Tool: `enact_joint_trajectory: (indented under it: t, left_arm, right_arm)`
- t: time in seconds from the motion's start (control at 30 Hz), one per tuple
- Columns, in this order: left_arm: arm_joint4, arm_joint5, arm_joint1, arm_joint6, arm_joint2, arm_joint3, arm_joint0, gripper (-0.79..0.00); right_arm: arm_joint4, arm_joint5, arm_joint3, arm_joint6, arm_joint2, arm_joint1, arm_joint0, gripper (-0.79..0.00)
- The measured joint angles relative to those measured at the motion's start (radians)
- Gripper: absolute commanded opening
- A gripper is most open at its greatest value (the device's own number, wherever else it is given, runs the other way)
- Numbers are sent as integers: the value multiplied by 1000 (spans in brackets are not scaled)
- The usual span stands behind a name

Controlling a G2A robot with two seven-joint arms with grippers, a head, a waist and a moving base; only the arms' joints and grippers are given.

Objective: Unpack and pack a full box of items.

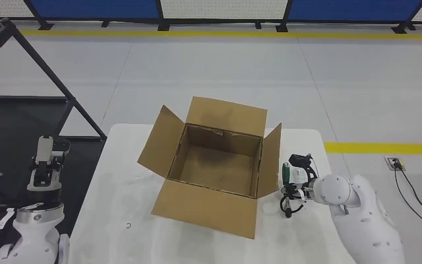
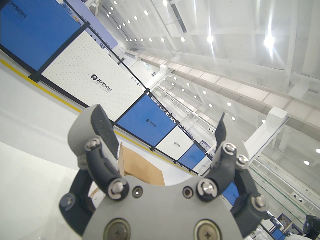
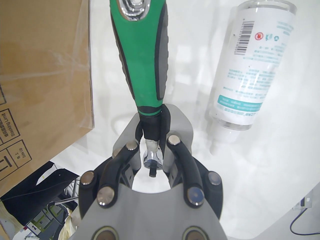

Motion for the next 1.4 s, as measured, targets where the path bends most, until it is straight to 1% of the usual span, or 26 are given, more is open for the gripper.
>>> enact_joint_trajectory:
  t: [0.1, 0.17, 0.2, 0.3, 0.43, 0.5, 0.6, 0.7, 0.73, 0.77, 0.8, 0.87, 0.97, 1.03, 1.1, 1.13, 1.23, 1.33, 1.4]
  left_arm:
    - [0, 0, 0, 0, 0, 0, 0, 0]
    - [0, 0, 0, 0, 0, 0, 0, 0]
    - [0, 0, 0, 0, 0, 0, 0, 0]
    - [0, 0, 0, 0, 0, 0, 0, 0]
    - [0, 0, 0, 0, 0, 0, 0, 0]
    - [0, 0, 0, 0, 0, 0, 0, 0]
    - [0, 0, 0, 0, 0, 0, 0, 0]
    - [0, 0, 0, 0, 0, 0, 0, 0]
    - [0, 0, 0, 0, 0, 0, 0, 0]
    - [1, 0, 0, 0, 0, 0, 0, 0]
    - [5, 0, 0, -3, -1, -2, 1, 0]
    - [27, -8, 2, -9, -10, -3, 5, 0]
    - [46, -27, 6, -26, -24, 5, 12, 0]
    - [58, -49, 9, -42, -38, 14, 21, 0]
    - [57, -66, 12, -65, -51, 21, 32, 0]
    - [54, -75, 14, -89, -61, 26, 40, 0]
    - [39, -97, 23, -170, -101, 39, 66, 0]
    - [52, -91, 33, -247, -147, 48, 87, 0]
    - [57, -89, 34, -254, -152, 49, 89, 0]
  right_arm:
    - [4, -6, 27, 6, -15, -1, 15, -690]
    - [7, -11, 47, 5, -23, -1, 25, -579]
    - [9, -13, 54, 3, -27, -2, 29, -551]
    - [13, -18, 71, -2, -37, -2, 39, -545]
    - [26, -29, 71, -23, -32, 1, 30, -493]
    - [28, -30, 54, -33, -23, 4, 17, -502]
    - [28, -22, -4, -64, 4, 12, -24, -502]
    - [42, -26, -114, -121, 57, 23, -106, -449]
    - [48, -26, -172, -150, 84, 27, -151, -434]
    - [53, -30, -219, -172, 106, 31, -187, -403]
    - [58, -34, -267, -195, 130, 34, -225, -194]
    - [73, -48, -378, -249, 183, 41, -317, 0]
    - [107, -100, -514, -337, 251, 46, -441, 0]
    - [131, -148, -579, -394, 292, 48, -514, 0]
    - [143, -188, -614, -419, 313, 50, -562, 0]
    - [144, -200, -621, -419, 316, 51, -575, 0]
    - [144, -196, -619, -417, 315, 51, -571, 0]
    - [144, -196, -619, -417, 315, 51, -571, 0]
    - [144, -196, -619, -417, 315, 51, -571, 0]
